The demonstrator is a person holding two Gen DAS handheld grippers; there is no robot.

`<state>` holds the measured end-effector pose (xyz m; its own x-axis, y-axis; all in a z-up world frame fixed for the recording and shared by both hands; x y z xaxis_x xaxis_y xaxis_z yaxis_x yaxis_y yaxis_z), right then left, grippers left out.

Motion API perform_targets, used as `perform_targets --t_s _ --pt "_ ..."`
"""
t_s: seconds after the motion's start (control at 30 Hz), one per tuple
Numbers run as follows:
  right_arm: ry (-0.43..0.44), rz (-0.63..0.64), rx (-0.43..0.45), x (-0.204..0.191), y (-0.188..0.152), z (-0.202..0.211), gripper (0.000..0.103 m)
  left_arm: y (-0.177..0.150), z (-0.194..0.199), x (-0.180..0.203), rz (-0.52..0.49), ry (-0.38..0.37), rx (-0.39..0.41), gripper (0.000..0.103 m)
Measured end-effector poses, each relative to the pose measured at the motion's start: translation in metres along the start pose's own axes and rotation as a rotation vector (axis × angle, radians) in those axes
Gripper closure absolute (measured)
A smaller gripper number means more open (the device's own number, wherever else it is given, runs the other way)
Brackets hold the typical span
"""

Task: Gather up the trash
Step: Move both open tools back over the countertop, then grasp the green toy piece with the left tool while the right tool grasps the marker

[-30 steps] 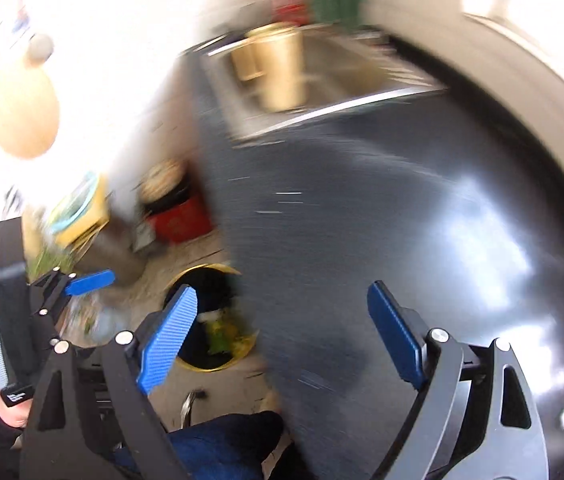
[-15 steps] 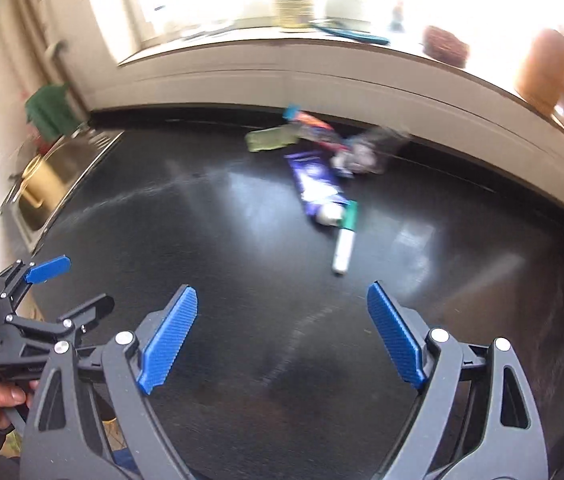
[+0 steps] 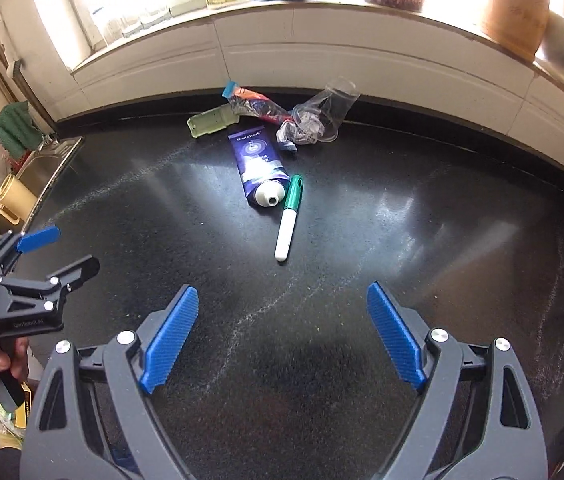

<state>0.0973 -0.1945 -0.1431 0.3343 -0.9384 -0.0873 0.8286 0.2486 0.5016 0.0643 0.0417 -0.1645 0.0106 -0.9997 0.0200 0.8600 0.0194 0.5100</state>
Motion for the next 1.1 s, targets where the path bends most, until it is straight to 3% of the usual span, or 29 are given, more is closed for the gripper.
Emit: perform_targets --t_s 0.23,0.33,0.5,0.8,0.87,0.93,1.03,1.07,1.1 --pt "-0.008 0.013 -0.067 0.001 0.013 -0.052 0.020 0.048 -0.057 -0.007 -0.069 0.011 -0.027 0.007" --pt "-0.009 0.012 -0.102 0.004 0.016 -0.075 0.025 0.074 -0.087 -0.003 -0.125 0.003 -0.029 0.007" --pt "-0.008 0.013 -0.139 0.008 0.024 -0.104 0.026 0.120 -0.137 0.002 -0.253 0.005 -0.015 0.007" --pt "-0.049 0.043 -0.139 0.007 0.043 -0.130 0.035 0.164 -0.188 0.008 -0.379 -0.097 -0.002 0.007" --pt "-0.061 0.056 -0.132 0.004 0.045 -0.131 0.043 0.167 -0.190 0.007 -0.386 -0.123 0.005 0.008" --pt "-0.066 0.087 -0.124 -0.001 0.046 -0.131 0.052 0.167 -0.190 0.007 -0.378 -0.155 0.007 0.015" --pt "-0.054 0.105 -0.118 -0.005 0.045 -0.128 0.075 0.166 -0.186 0.006 -0.363 -0.197 0.003 0.035" --pt "-0.048 0.108 -0.118 -0.005 0.044 -0.127 0.087 0.163 -0.181 0.009 -0.375 -0.205 0.005 0.047" --pt "-0.042 0.100 -0.121 -0.003 0.043 -0.126 0.087 0.162 -0.178 0.011 -0.383 -0.205 0.004 0.066"
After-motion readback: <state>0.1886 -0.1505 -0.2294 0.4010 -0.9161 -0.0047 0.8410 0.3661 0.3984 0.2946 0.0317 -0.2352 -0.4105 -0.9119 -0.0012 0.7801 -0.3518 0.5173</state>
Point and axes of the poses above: each gripper's, at about its wrist camera, not at the fingertips, and z roughly against the way its jaws point, x to its right, y to its top, the point moved 4 cm from there along -z, roughly the way its jaws point, and after that the axes turned 3 degrees about z, right-handed, at the moved point
